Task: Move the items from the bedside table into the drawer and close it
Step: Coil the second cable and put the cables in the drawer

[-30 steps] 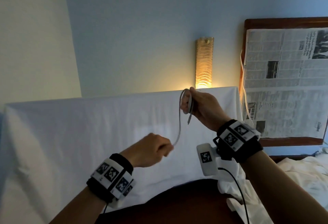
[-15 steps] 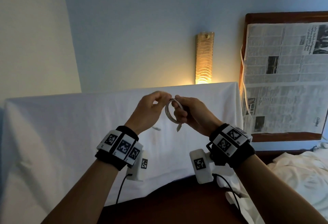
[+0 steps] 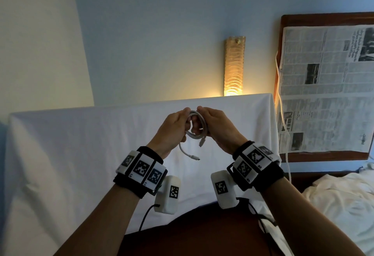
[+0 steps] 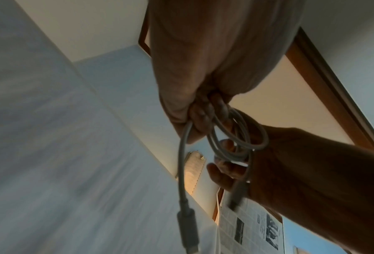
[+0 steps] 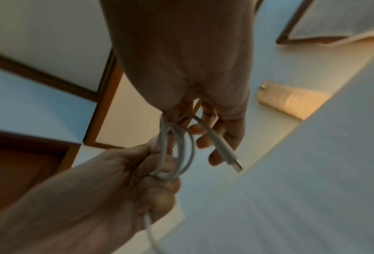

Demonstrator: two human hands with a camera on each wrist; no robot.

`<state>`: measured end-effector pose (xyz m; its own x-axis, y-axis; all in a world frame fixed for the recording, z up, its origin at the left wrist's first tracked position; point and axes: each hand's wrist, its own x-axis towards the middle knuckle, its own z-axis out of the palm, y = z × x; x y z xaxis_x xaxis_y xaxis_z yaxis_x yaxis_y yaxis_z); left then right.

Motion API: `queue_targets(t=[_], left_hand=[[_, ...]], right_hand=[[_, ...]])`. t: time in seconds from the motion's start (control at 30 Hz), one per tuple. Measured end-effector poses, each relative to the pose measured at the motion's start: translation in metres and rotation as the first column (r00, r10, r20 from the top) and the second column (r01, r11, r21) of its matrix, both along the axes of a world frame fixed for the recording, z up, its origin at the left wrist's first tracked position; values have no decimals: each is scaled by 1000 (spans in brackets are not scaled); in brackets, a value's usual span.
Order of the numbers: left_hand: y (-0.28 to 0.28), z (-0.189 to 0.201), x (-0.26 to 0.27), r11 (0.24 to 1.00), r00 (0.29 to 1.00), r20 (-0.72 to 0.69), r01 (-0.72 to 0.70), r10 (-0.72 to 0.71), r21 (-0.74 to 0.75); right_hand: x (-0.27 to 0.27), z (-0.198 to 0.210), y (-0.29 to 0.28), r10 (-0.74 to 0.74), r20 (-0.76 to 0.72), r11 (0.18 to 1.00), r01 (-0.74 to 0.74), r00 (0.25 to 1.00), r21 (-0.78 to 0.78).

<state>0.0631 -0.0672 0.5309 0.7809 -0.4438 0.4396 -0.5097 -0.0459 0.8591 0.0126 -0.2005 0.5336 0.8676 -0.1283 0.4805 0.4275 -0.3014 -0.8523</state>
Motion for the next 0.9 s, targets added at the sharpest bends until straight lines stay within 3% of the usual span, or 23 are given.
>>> queue_targets(t=[0.1,0.23,0.33,0.4,0.5,0.57,0.63,0.77,0.83,0.9], left_hand=[[4,-4,2,997,998,28,-64,65,-39],[7,-9,4,991,988,86,-130,131,-26],[5,-12,6,970,945,240,-238,220,46],[2,-16,7,953,912,325,-292,252,83],[-2,-18,9,949,898,354,-306,261,77],[-4,-17,9,949,896,351,-311,271,61],[-4,-15,10,948,899,334,-314,281,47],[-3,-14,7,969,950,196,-247,243,-4],[-2,-13,4,983,981,73,-179,182,-47],[0,-13,2,989,992,-29,-122,120,-83]], right_hand=[[1,-6,-6,-186,132,959,209,974,-190],[-5,-8,-13,-266,129,913,292,955,-286],[-11,-3,-15,-356,117,867,374,927,-328],[-11,2,-15,-387,76,877,392,919,-276],[-11,6,-6,-252,-64,964,256,966,70],[-12,3,2,-155,-72,953,168,985,251],[-12,-2,9,-147,-27,949,149,989,277],[-10,-16,14,-289,119,957,282,950,68],[-5,-22,11,-414,232,885,449,880,-125],[2,-25,7,-469,288,834,526,835,-166]])
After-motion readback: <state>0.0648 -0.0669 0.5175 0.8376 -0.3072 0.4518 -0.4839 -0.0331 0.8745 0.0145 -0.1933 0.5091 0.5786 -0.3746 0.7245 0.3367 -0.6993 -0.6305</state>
